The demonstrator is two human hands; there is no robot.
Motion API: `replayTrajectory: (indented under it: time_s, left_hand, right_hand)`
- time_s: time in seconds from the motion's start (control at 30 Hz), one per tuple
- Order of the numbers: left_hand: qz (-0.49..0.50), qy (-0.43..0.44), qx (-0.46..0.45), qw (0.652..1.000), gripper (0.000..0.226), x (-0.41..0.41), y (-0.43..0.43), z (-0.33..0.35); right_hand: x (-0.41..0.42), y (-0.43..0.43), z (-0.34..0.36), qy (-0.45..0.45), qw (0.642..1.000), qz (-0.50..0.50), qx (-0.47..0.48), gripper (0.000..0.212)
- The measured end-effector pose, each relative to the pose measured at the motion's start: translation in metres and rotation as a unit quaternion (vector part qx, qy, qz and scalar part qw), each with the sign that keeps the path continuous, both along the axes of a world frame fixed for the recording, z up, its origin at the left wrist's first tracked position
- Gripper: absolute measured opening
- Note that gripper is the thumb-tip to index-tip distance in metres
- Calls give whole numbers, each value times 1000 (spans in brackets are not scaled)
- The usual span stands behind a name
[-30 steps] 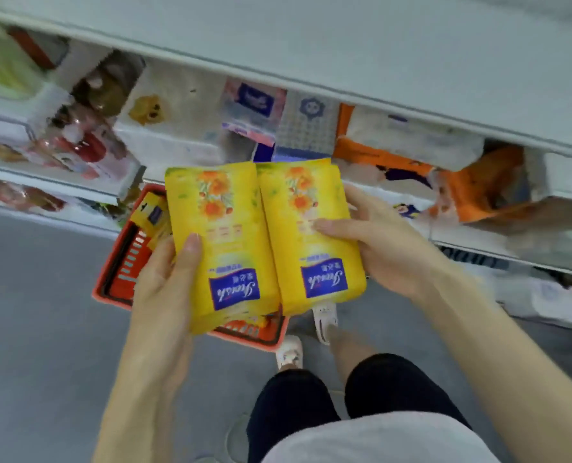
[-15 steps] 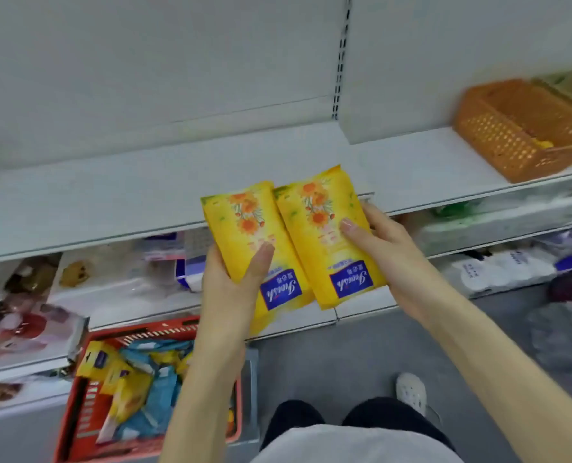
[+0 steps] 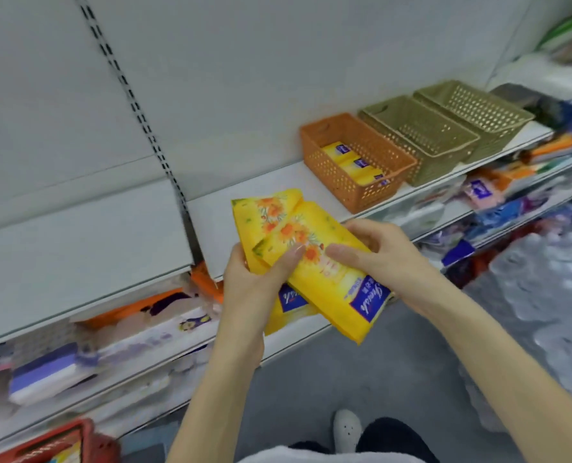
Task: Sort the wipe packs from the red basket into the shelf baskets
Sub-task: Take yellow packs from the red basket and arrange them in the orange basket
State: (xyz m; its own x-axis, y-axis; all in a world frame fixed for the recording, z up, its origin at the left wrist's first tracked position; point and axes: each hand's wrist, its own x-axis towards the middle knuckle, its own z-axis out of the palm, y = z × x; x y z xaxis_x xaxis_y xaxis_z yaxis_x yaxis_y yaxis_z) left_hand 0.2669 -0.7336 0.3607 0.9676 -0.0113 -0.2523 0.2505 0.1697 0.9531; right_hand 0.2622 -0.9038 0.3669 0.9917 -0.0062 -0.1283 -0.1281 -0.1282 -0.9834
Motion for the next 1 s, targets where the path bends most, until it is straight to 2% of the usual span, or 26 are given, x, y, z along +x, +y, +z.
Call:
replayTrajectory:
  time_s: [0.1,0.27,0.33,0.47,0.53,0.67,0.73,0.8,0.93,1.0]
  left_hand:
    - [32,12,-2,999,34,17,-51,-9]
    - [131,20,-33,991,32,54,-106,-15]
    - [158,5,-33,987,35,71,-120,-16]
    - [158,-1,-51,986,43,105,-147,-20]
    - [142,5,-50,989,50,125,-157,-23]
    - [107,37,-35,993,62,165,-168,-28]
    - [94,56,-41,993,69,189,-171,-30]
    - [107,69,-42,991,69,211,-172,-32]
    - [175,100,-29,979,48,242,-170,-43]
    - [206,112,-20,972,35,254,-169,-49]
  right_hand:
    - [16,-53,-2,-7,998,-14,-57,14]
    - [33,-124,-25,-26,980,-164,-111,25]
    - [38,-131,-34,0,981,-177,-78,28]
    - [67,-121,-41,73,985,-112,107,17]
    - [89,-123,-42,80,975,-144,146,18]
    - [127,-142,-41,104,954,-165,227,33]
    - [149,-156,-42,112,948,-168,248,39]
    - [172,-171,-43,118,941,-171,266,35]
    - [218,-206,-54,143,930,-193,279,22]
    - [248,-223,-66,142,945,-189,228,20]
